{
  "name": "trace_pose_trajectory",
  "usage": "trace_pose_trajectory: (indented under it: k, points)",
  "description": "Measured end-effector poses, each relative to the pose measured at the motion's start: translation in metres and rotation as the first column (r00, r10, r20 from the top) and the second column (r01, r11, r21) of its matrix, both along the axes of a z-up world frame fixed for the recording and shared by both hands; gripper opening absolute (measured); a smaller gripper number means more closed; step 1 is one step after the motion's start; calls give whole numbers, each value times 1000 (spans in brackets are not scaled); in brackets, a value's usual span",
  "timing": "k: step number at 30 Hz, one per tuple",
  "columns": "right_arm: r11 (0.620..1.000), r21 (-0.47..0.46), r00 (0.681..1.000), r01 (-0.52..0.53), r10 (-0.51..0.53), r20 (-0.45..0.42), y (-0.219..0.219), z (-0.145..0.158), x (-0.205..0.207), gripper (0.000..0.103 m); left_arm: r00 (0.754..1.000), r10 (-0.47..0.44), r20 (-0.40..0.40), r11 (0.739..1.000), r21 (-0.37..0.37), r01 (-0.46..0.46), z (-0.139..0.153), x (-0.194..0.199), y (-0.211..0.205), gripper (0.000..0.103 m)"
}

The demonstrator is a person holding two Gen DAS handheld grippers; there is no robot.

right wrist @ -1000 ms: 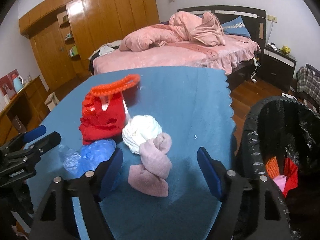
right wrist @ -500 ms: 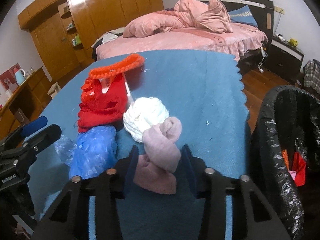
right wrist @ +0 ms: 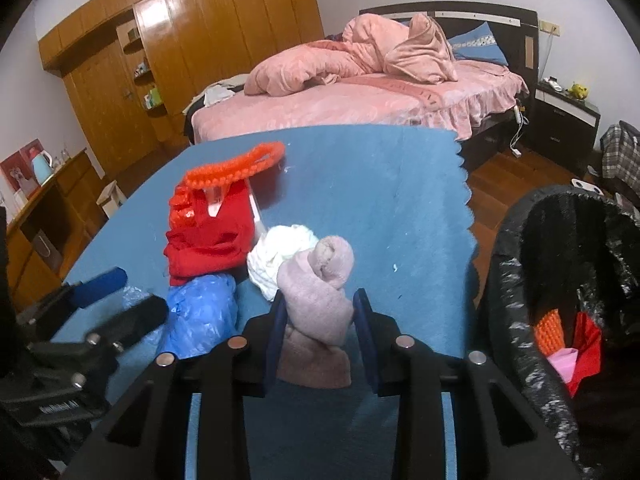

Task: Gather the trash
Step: 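Grasp the pink sock with the right tool while the left tool grasps the blue plastic bag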

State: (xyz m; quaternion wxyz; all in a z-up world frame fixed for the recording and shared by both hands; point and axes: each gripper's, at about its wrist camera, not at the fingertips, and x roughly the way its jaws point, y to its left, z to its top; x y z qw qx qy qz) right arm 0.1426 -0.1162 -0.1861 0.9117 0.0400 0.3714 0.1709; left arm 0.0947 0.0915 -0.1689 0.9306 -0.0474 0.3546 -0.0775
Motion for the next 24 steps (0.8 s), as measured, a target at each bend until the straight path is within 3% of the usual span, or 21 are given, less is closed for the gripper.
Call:
trace_pose_trajectory:
  k: [12,18,24]
  points:
    - [1000,10,1000,25,-25,1,-13,0,2,33,997,-14,-76,1000,-11,13,-18,17,-26,85]
    - [1000,11,1000,27,-27,-1,-15,-2,1,33,989,-49,-143,998,-40,44,-29,28,-31,62]
    - [1000,13,1000,22,-22,6,-14,-1,-2,33,987,-58,-147,997,-63,49,-30,28,-32,52]
